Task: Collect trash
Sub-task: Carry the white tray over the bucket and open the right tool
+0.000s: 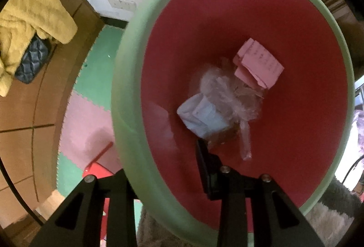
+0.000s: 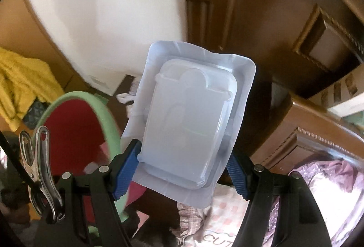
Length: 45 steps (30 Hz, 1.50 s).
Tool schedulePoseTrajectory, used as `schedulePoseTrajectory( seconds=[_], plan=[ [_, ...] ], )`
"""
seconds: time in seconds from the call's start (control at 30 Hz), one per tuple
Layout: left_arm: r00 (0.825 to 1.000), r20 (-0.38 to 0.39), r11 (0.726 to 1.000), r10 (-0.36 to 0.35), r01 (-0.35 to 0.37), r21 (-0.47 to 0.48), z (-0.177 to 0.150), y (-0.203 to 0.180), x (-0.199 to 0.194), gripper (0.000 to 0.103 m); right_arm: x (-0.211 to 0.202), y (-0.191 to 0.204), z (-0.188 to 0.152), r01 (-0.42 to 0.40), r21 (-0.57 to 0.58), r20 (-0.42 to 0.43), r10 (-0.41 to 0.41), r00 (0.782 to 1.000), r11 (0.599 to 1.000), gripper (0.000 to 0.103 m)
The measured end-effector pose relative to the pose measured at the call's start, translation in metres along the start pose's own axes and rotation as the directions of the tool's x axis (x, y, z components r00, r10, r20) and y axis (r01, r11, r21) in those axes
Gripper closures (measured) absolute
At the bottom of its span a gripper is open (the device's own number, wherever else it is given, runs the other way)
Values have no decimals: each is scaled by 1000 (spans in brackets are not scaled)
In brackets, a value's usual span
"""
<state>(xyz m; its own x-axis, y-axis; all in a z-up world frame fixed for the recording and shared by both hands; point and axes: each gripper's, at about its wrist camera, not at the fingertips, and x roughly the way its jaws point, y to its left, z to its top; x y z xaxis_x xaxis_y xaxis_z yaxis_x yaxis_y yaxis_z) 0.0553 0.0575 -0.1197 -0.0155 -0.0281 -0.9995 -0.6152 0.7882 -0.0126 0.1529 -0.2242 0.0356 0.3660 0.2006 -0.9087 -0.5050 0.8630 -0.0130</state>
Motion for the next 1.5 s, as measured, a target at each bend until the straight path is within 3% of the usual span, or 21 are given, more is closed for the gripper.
schedulePoseTrajectory(
  seconds=[0.33,0.5,0.77,0.93,1.1,1.5],
  plan=[
    [1000,28,1000,-1,1,9,-1,-9,-5,69,-32,38,-6,-57,-137,29,61,998,989,30],
    [1000,23,999,-8,7,51,-5,-16,-5,69,-25,60,-7,-135,-207,-13,135,991,969,30],
    [995,8,995,-99,99,-9,-7,0,-8,69,1,119,-18,-241,-376,-149,199,969,895,30],
    [998,18,998,-68,68,4,-11,0,-11,69,32,136,-21,-310,-363,-273,218,937,878,30],
    [999,26,999,-42,42,20,-14,-3,-12,69,54,152,-21,-333,-370,-323,216,921,867,29],
    [998,65,999,-25,22,47,-18,-4,-23,68,76,162,-20,-309,-339,-376,173,910,889,22]
  ],
)
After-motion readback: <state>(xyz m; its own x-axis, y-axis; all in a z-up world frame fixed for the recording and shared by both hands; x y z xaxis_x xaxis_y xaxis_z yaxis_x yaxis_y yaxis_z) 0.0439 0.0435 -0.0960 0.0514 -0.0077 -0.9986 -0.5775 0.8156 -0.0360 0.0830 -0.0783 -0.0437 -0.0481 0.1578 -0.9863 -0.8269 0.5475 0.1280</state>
